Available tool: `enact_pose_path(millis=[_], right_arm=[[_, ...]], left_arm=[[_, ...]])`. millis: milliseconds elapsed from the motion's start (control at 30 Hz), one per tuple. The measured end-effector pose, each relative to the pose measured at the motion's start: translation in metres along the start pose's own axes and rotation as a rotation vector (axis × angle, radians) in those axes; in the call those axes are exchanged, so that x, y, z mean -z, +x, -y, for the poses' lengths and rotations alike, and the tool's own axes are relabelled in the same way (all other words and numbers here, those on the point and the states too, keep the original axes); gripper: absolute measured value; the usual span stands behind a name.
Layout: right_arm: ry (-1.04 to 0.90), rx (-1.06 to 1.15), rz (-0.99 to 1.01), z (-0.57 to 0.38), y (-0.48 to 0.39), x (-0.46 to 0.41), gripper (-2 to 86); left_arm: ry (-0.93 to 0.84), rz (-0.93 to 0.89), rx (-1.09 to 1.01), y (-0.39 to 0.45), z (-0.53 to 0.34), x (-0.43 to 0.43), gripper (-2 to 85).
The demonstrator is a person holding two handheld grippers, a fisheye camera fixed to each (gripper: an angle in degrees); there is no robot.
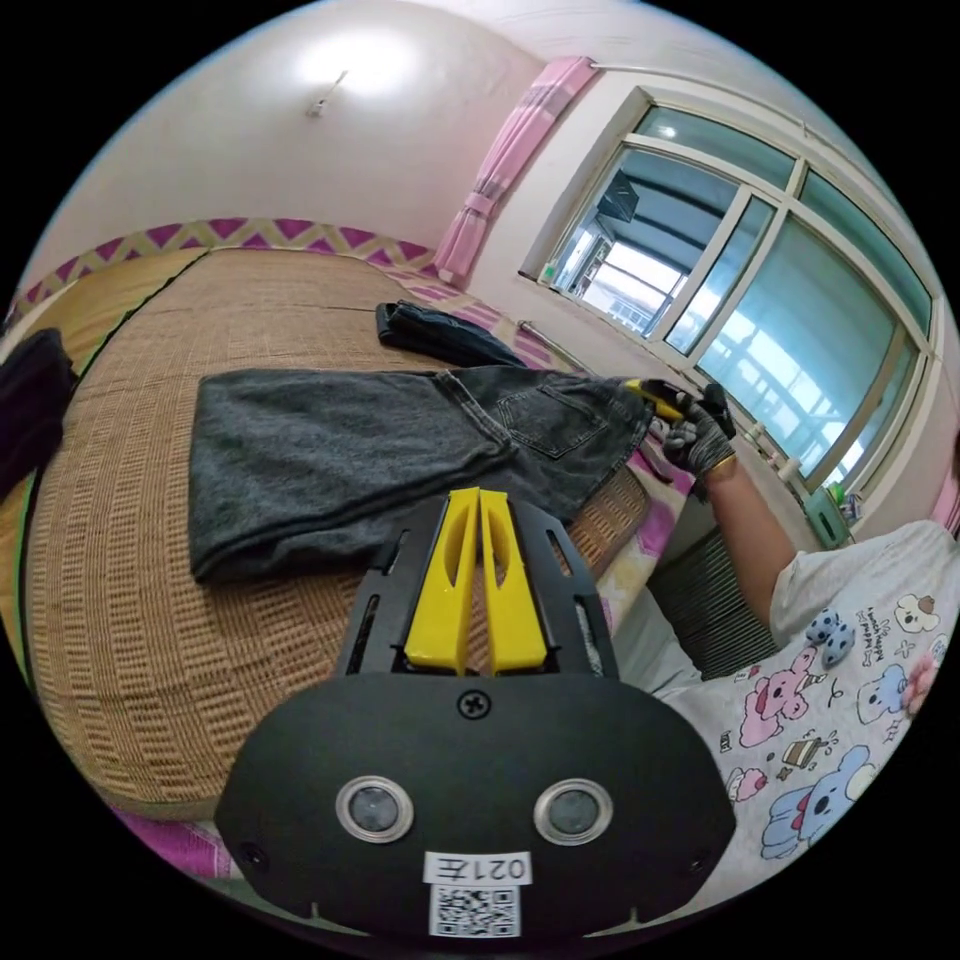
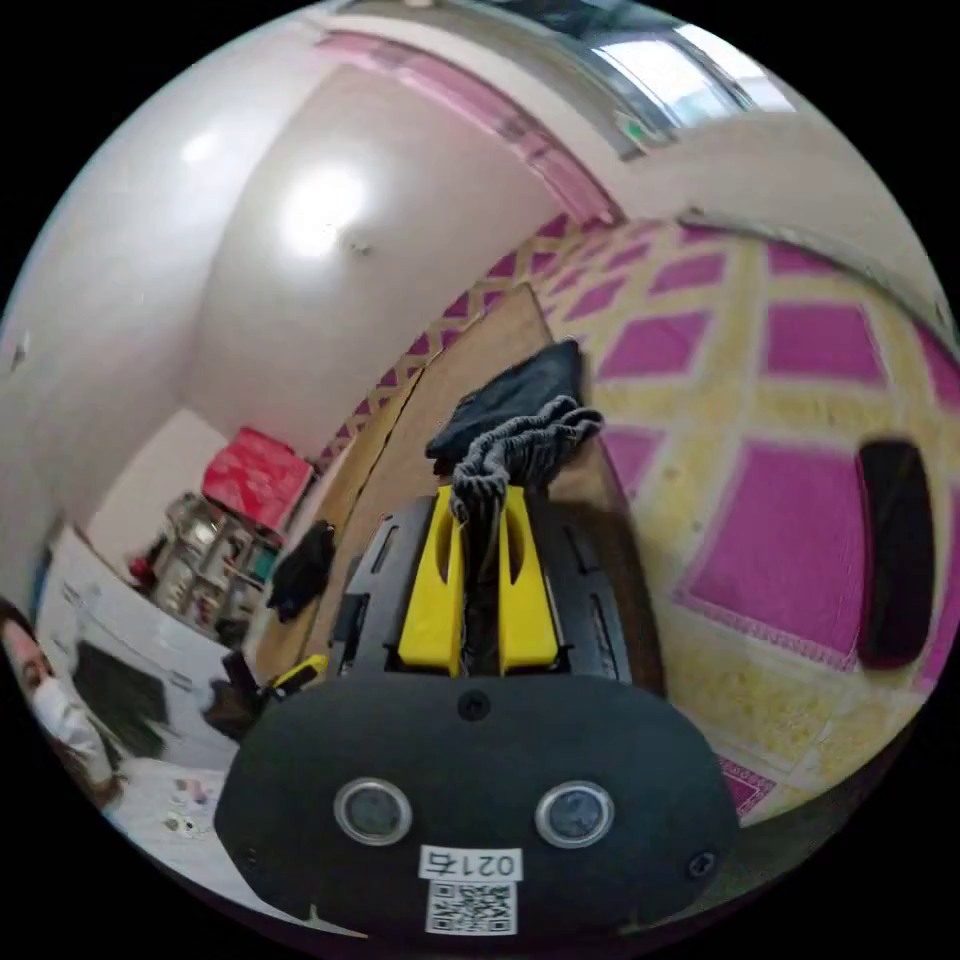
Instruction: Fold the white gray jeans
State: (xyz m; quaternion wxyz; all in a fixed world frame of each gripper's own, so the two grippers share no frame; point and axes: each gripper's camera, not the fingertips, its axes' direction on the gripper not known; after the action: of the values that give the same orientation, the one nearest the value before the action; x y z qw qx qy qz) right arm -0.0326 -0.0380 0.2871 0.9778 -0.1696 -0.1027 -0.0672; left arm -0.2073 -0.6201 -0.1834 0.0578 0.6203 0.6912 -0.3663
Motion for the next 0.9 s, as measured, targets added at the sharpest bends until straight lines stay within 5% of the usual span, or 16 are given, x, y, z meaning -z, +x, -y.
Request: enact_pose_path(millis=[200, 367, 500, 667, 900], right_arm=[[0.006, 0.573, -0.157, -0.042, -0.257, -0.077, 5.3], [-0.188, 0.934, -0.150, -0.156, -0.398, -0.253, 5.2], [-0.484, 1.050, -0.270, -0.243, -0.398, -0.398, 4.9], [-0.306, 1.008, -0.266, -0.254, -0.416, -0.382, 5.1], [-0.376, 1.144, -0.362, -0.305, -0.415, -0.432, 5.7]], left_arm=[[0.054, -0.016, 0.066, -0.034, -0.025, 0.036, -0.9], [0.074, -0.011, 0.123, -0.063, -0.043, 0.058, -1.0], [0.066, -0.008, 0.178, -0.090, -0.059, 0.077, -0.9], [0.088, 0.065, 0.190, -0.111, -0.073, 0.107, -0.9], [0.205, 0.018, 0.165, -0.132, -0.033, 0.118, -0.9]])
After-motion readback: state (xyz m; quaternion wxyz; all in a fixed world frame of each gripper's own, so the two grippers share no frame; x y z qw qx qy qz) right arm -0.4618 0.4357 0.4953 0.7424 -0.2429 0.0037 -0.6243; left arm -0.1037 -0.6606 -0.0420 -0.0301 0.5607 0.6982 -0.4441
